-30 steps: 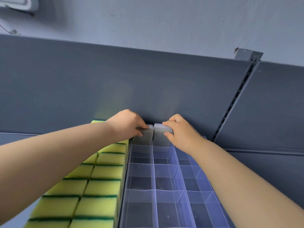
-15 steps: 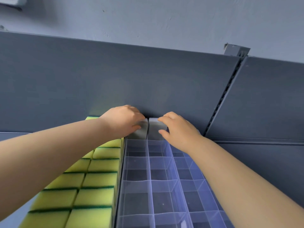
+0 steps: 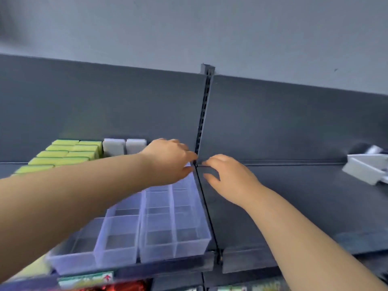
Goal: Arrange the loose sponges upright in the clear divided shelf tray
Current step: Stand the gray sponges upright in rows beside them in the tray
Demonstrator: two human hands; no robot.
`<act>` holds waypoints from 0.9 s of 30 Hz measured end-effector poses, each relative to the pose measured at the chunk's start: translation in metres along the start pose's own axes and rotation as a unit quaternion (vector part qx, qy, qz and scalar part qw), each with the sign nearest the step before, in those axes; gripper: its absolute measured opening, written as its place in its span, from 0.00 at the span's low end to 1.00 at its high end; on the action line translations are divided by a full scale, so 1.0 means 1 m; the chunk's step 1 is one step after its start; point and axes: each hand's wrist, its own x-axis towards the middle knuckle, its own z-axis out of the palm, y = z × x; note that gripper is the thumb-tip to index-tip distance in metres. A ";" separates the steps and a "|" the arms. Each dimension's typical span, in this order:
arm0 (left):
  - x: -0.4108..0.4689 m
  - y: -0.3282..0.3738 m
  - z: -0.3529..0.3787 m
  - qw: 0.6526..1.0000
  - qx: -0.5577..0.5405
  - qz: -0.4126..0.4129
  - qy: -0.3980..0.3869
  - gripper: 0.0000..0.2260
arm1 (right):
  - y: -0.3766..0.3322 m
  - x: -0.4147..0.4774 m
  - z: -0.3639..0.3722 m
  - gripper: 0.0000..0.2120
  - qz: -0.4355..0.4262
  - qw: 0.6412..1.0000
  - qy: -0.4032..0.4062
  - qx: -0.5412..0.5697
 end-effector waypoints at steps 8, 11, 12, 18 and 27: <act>0.045 0.245 -0.016 0.984 -0.126 0.115 0.042 0.20 | 0.135 -0.232 -0.055 0.18 0.198 0.980 0.032 0.011; 0.042 0.323 0.002 0.964 -0.222 0.136 0.055 0.20 | 0.164 -0.310 -0.058 0.17 0.269 0.960 0.059 0.041; 0.039 0.346 0.009 0.957 -0.244 0.142 0.064 0.19 | 0.170 -0.333 -0.057 0.17 0.289 0.953 0.067 0.053; 0.036 0.435 0.027 0.940 -0.277 0.172 0.098 0.15 | 0.192 -0.433 -0.044 0.16 0.404 0.903 0.096 0.111; 0.076 0.489 0.047 0.943 -0.244 0.192 0.116 0.18 | 0.235 -0.491 -0.049 0.16 0.466 0.858 0.132 0.168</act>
